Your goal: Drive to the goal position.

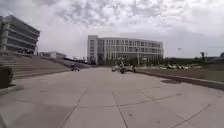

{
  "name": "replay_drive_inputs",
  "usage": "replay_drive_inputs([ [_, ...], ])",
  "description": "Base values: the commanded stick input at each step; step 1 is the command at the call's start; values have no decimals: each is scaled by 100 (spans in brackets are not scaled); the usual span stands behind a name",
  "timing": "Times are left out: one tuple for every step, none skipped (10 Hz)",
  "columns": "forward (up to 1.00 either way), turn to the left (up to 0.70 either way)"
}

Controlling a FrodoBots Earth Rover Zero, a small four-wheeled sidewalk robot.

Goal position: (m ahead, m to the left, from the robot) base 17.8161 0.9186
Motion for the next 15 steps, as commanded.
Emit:
replay_drive_inputs([
  [70,0],
  [70,0],
  [70,0],
  [70,0],
  [70,0],
  [70,0],
  [70,0],
  [70,0],
  [70,0],
  [70,4],
  [70,16],
  [70,28],
  [70,11],
  [70,0],
  [70,0],
])
